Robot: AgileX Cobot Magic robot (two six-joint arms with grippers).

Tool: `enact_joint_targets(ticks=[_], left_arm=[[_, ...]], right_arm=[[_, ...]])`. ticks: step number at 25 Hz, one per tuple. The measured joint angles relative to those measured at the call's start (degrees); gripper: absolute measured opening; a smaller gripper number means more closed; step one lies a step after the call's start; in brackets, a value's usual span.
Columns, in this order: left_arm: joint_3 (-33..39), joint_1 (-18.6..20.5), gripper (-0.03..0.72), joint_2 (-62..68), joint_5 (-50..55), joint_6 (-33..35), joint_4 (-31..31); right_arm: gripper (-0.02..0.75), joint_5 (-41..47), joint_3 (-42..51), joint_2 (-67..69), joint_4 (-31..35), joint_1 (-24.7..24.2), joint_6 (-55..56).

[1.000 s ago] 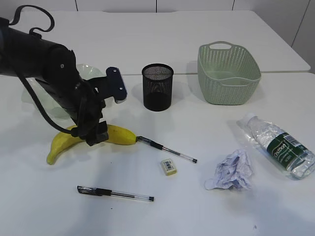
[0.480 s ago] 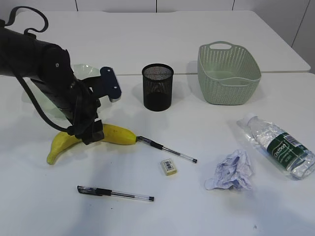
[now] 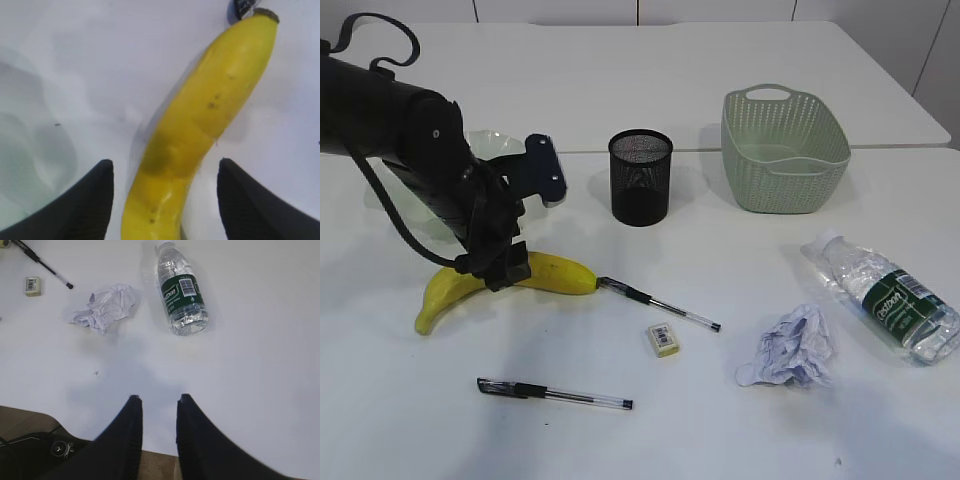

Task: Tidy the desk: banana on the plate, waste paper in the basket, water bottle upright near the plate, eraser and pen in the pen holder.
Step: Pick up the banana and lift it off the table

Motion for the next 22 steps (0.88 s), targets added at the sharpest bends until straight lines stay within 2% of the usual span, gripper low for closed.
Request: enact_joint_targets(ticks=[22], left_arm=[[0.0,0.0,0.435,2.3,-0.8,0.2,-0.1]], right_arm=[[0.176,0.0,0.0,0.0,0.0,0.0,-0.1]])
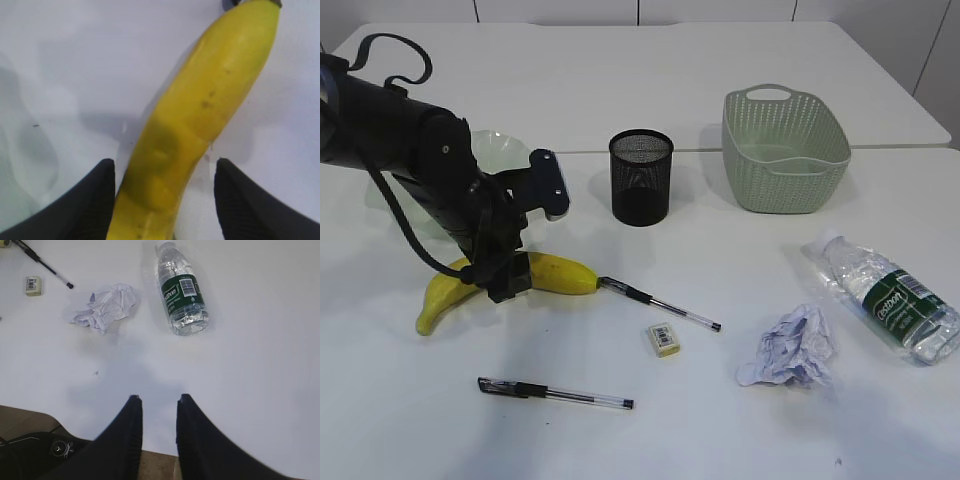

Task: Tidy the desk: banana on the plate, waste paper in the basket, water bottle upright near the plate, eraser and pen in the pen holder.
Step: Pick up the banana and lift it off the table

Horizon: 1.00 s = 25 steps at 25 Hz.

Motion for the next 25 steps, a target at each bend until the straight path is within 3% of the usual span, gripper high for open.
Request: enact_joint_targets(ticks=[25], left_arm=[[0.0,0.0,0.431,0.1,-0.1,0.0,-0.1]], right_arm=[[0.176,0.0,0.0,0.0,0.0,0.0,-0.1]])
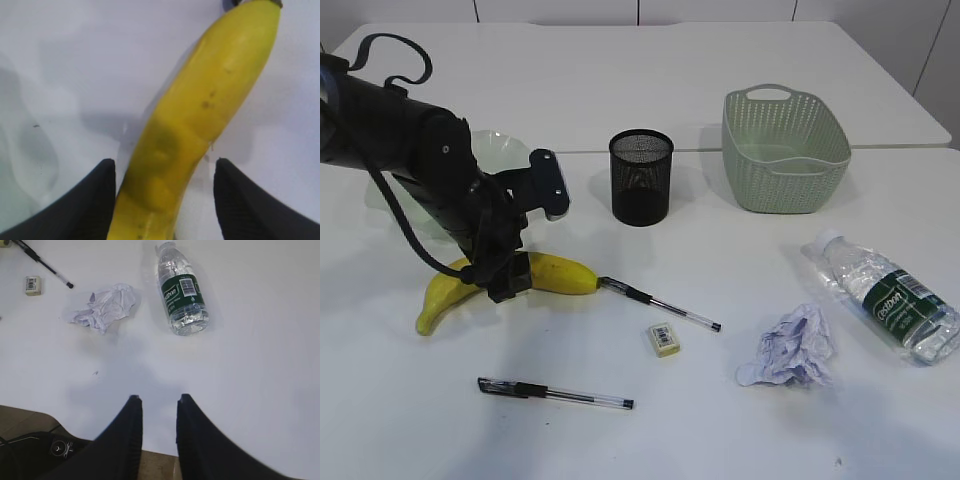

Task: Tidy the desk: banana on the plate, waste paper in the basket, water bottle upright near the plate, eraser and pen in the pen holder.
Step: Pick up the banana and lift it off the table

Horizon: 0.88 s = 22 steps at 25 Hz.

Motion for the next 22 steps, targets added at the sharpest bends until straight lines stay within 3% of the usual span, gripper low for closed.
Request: enact_joint_targets(ticks=[22], left_arm=[[-0.1,0.0,0.417,1.7,-0.3,0.1,-1.5]], right_arm=[[0.176,0.0,0.0,0.0,0.0,0.0,0.0]])
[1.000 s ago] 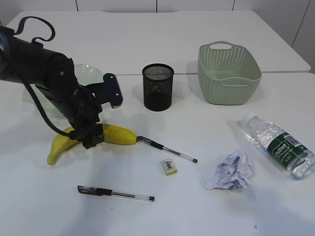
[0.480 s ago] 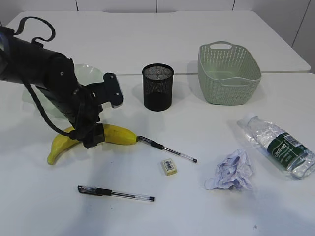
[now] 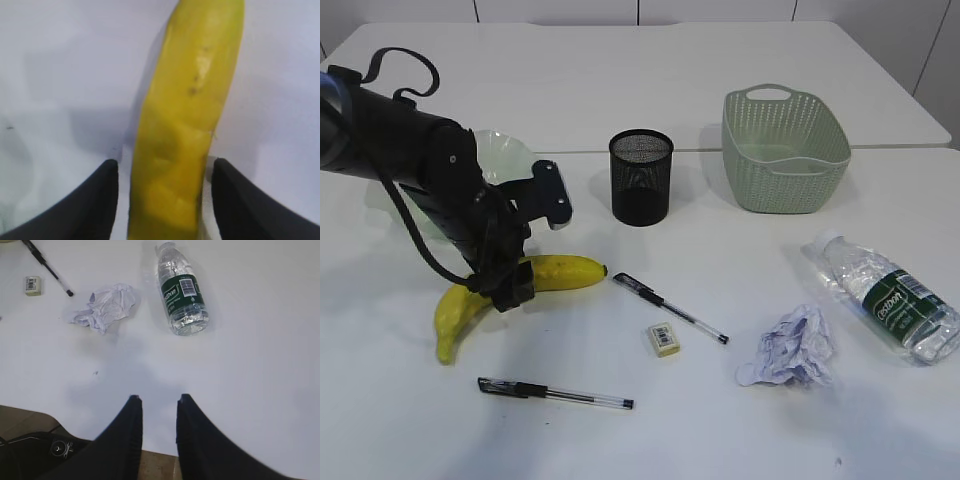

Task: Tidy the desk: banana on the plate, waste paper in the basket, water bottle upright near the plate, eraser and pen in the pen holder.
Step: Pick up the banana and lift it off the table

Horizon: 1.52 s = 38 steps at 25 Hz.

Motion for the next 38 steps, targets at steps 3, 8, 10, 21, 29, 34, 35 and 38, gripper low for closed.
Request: enact_joint_targets(ticks=[3,8,10,21,29,34,35,38], left_arm=[[0.0,0.0,0.413,0.4,0.5,0.0,0.0],[0.0,0.0,0.412,0.4,1.0,0.0,0.0],[0.0,0.0,0.412,0.4,1.5,0.0,0.0],[0.0,0.0,0.363,0.4,2.3,0.0,0.0],[0.0,0.0,0.245,0.4,3.5,0.0,0.0],[-0.1,0.0,0.225,0.4,3.9,0.0,0.0],[-0.1,0.0,0.225,0.4,3.9,-0.2,0.0],[-0.3,0.0,0.223,0.4,4.0,-0.9,-0.3]], right_arm=[[0.176,0.0,0.0,0.0,0.0,0.0,0.0],[0.176,0.0,0.0,0.0,0.0,0.0,0.0],[0.176,0.0,0.0,0.0,0.0,0.0,0.0],[0.176,0.0,0.0,0.0,0.0,0.0,0.0],[0.176,0.0,0.0,0.0,0.0,0.0,0.0],[0.176,0.0,0.0,0.0,0.0,0.0,0.0],[0.176,0.0,0.0,0.0,0.0,0.0,0.0],[0.176,0.0,0.0,0.0,0.0,0.0,0.0]])
